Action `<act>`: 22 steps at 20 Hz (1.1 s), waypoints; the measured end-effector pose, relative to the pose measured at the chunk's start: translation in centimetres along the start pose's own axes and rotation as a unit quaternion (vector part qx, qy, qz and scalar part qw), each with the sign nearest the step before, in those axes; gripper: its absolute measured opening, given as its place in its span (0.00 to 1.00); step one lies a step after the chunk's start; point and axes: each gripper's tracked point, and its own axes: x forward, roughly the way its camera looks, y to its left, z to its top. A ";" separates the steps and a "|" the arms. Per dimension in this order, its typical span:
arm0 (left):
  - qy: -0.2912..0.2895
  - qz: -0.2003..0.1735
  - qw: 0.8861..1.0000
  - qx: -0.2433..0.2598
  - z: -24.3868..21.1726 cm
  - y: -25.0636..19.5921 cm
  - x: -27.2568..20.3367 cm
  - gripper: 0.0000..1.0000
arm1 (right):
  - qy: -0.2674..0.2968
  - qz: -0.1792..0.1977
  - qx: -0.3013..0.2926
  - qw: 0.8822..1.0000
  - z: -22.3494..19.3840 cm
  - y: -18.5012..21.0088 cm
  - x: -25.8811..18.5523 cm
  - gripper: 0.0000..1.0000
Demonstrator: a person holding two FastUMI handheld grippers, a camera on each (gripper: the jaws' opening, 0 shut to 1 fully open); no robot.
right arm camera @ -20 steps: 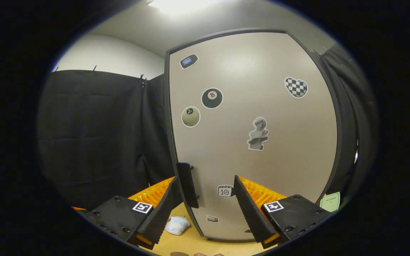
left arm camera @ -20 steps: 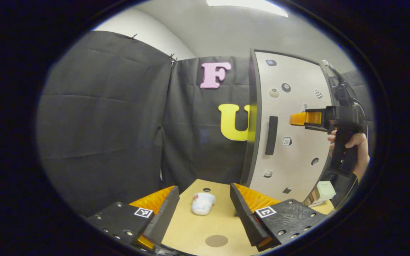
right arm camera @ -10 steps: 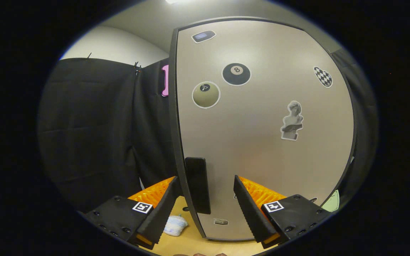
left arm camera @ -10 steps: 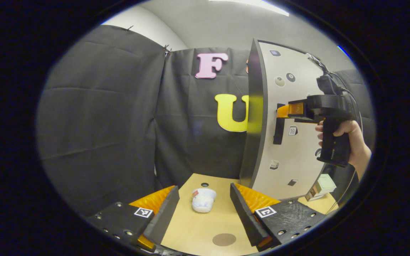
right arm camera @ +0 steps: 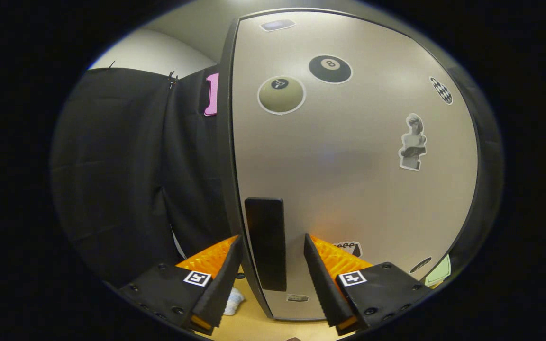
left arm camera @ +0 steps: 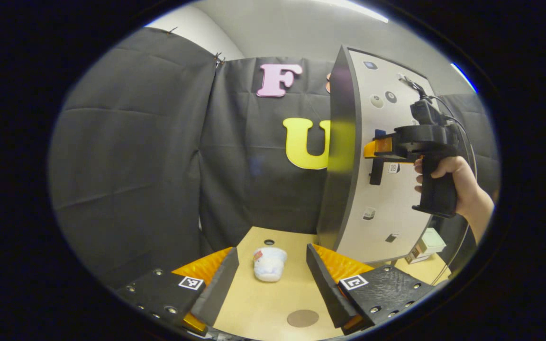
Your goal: Open the cabinet door with the right hand, grasp the bottle in the cabinet with the left hand and place it on the coaster, then close the cabinet door with the right hand.
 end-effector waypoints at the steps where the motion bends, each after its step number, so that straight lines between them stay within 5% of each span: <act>1: -0.001 -0.002 1.000 0.000 0.1 0.1 0.1 0.89 | 0.003 -0.004 -0.002 1.000 -0.2 0.1 0.2 0.63; 4: -0.003 -0.002 1.000 0.004 0.0 0.6 0.2 0.87 | 0.007 -0.027 0.005 1.000 -0.2 -0.2 0.0 0.54; 5: -0.002 -0.004 1.000 0.003 0.0 0.7 0.2 0.87 | 0.006 -0.031 0.006 0.999 -0.4 -0.2 0.6 0.38; 6: 0.000 -0.006 1.000 0.000 -0.2 0.9 0.1 0.88 | 0.005 -0.034 0.005 0.999 -0.2 -0.2 0.2 0.35; 13: 0.011 -0.012 1.000 0.017 -1.2 2.4 0.0 0.87 | -0.001 -0.059 -0.002 0.998 -0.3 -0.2 0.2 0.30; 17: 0.023 -0.026 0.999 0.003 -2.5 2.4 0.4 0.89 | 0.000 -0.044 0.007 0.999 -0.4 -0.2 0.0 0.18; 22: 0.029 -0.049 0.998 -0.004 -3.1 1.5 2.3 0.87 | 0.007 -0.029 -0.013 0.999 -0.7 -0.3 -0.3 0.18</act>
